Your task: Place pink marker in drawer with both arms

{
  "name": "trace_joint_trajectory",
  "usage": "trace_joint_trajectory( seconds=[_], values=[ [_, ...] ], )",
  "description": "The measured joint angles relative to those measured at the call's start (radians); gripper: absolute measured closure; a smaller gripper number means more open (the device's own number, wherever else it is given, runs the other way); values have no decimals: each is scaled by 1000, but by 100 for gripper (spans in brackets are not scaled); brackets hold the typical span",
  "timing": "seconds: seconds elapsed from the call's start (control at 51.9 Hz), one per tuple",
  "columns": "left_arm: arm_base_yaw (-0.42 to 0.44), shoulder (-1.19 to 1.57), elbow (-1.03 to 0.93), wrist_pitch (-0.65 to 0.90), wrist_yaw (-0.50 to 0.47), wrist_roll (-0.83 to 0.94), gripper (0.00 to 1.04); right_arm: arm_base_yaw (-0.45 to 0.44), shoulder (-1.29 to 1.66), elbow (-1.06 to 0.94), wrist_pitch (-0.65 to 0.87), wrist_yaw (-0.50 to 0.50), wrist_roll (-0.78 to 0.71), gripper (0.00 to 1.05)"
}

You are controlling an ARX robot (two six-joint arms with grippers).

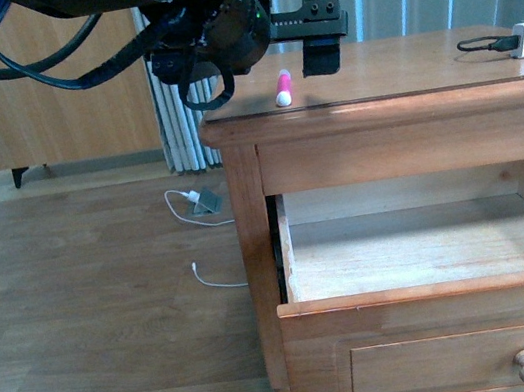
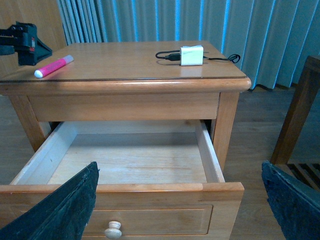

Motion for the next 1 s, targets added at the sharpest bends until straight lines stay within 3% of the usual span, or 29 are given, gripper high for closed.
trace_joint_trajectory(
  seconds=[0.636,1.003],
  values=[
    [-30,97,115,-124,1,-46,6,0,0,0,0,0,0,8],
    [-29,85,97,-142,-15,-45,57,0,0,0,0,0,0,8]
  ],
)
